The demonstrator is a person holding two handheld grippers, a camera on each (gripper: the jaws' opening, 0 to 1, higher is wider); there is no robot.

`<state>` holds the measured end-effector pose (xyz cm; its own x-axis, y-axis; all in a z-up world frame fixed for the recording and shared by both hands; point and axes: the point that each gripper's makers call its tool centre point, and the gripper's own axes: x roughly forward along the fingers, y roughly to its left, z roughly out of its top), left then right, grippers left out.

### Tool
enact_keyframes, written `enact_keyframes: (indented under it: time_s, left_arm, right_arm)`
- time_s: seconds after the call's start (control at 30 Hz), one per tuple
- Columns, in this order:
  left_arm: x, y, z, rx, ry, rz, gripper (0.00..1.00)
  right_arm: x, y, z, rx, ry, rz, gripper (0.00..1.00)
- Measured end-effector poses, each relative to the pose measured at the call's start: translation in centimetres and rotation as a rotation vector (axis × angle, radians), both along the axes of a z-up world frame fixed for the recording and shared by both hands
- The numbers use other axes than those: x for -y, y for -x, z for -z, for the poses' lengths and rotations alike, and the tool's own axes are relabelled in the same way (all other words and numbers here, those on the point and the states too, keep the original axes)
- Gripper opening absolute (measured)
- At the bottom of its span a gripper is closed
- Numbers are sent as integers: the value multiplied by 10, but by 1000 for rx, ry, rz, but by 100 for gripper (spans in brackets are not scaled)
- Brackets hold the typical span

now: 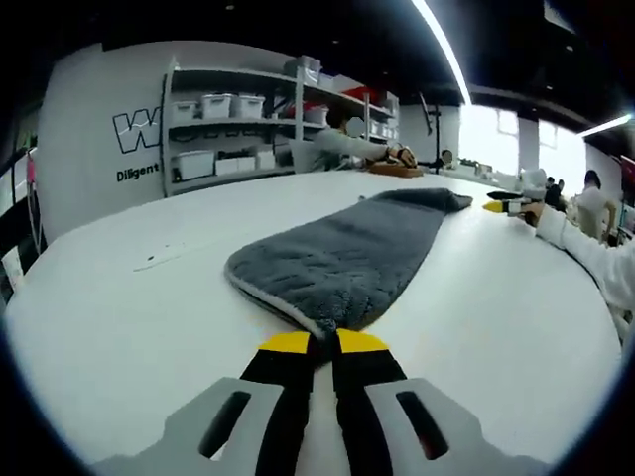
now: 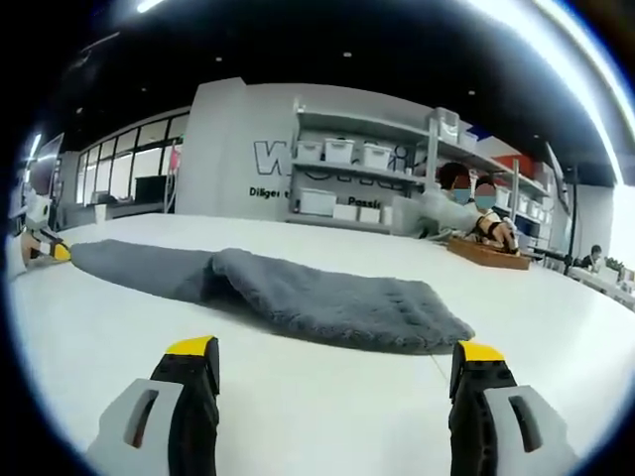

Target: Open the folded towel by lifting each exposed corner and separating the folded layers until the towel lies flat within the target outline without major curled edges

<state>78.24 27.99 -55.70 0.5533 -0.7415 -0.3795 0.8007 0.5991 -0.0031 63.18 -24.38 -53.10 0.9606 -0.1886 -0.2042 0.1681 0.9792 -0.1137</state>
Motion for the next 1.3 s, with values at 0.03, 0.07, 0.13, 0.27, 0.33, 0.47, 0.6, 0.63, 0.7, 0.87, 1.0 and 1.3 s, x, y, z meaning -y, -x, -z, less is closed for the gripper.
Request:
enact_keyframes:
  time_s: [0.03,0.07,0.13,0.27,0.33,0.47,0.6,0.63,0.7,0.87,1.0,1.3]
  left_arm:
    - [-4,-2,0,-1,-6,-7,6]
    - [-7,-3,0,0,-12,-14,6]
    - [-13,-6,0,3,-26,-25,5]
    - [-27,-11,0,9,-52,-48,5]
    - [-33,-12,0,8,-60,-58,5]
    - [-49,-17,0,6,-70,-89,5]
    - [-61,-20,0,5,-71,-112,5]
    - [-63,-21,0,5,-72,-116,5]
    - [-68,-22,0,8,-73,-127,5]
    - [-81,-26,0,15,-86,-153,5]
    - [-93,-29,0,18,-94,-180,5]
    - [-124,-35,0,14,-107,-247,5]
  right_arm:
    - [0,0,0,0,1,-1,97]
    - [-1,0,0,1,1,-2,97]
    - [-1,0,-1,2,2,-4,97]
    - [-1,0,-1,3,1,-4,97]
    - [-1,0,-1,4,0,-4,97]
    - [-2,-1,-1,4,1,-6,97]
    - [-2,-1,-1,2,1,-8,97]
    - [-2,-1,-1,1,1,-9,97]
    - [-3,-1,-1,1,2,-9,97]
    - [-3,-1,0,-2,0,-9,97]
    - [-3,-2,0,0,-1,-10,97]
    - [-3,-2,0,-1,0,-14,97]
